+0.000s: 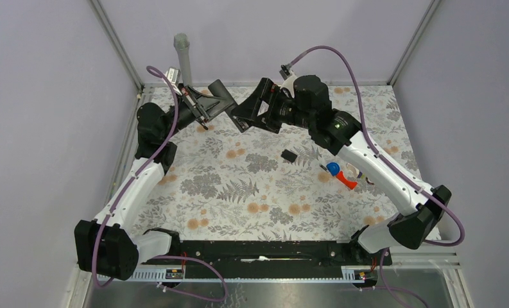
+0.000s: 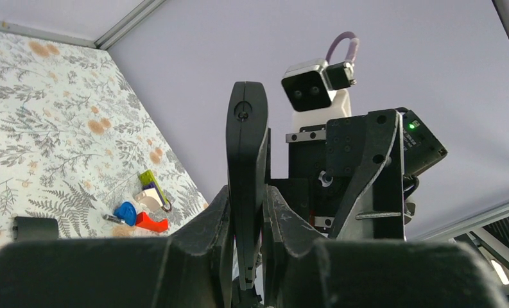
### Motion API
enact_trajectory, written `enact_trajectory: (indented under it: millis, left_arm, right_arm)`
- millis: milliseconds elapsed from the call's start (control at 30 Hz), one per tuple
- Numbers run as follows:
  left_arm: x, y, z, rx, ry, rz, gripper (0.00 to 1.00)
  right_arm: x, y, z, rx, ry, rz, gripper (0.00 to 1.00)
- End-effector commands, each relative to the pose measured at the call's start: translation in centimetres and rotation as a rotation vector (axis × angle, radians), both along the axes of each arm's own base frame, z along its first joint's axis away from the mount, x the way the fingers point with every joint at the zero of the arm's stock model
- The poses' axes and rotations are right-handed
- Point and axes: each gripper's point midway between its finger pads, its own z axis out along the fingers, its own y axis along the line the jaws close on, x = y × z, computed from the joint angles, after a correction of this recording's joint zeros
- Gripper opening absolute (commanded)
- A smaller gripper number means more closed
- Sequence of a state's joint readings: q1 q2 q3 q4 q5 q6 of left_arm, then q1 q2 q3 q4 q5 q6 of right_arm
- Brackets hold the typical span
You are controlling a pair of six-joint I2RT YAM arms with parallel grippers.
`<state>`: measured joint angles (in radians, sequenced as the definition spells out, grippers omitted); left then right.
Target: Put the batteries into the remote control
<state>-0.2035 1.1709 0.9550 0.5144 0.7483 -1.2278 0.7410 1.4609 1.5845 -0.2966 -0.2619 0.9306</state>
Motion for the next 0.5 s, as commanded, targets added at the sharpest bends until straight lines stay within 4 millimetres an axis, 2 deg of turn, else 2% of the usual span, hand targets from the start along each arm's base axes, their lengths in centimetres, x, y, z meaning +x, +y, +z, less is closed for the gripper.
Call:
enact_trajectory:
  millis: [0,300,467]
  left_arm:
    - [-1.17,0.73,3.87,-0.044,-0.165,0.032,0.0]
    - [-1.4,0.79,4.25,-0.06,-0.18,0.029,0.0]
    - [-1.57,0.75,4.16,-0.059,-0.186,0.024,0.0]
  right_arm:
    - [-0.11,1.19,1.56,0.095,0.025,0.047,0.99]
    - [0.19,1.65,1.4,0.149,0.07,0.057,0.83]
    - [0.46,1.66,1.33,0.166,0.082,0.054,0.79]
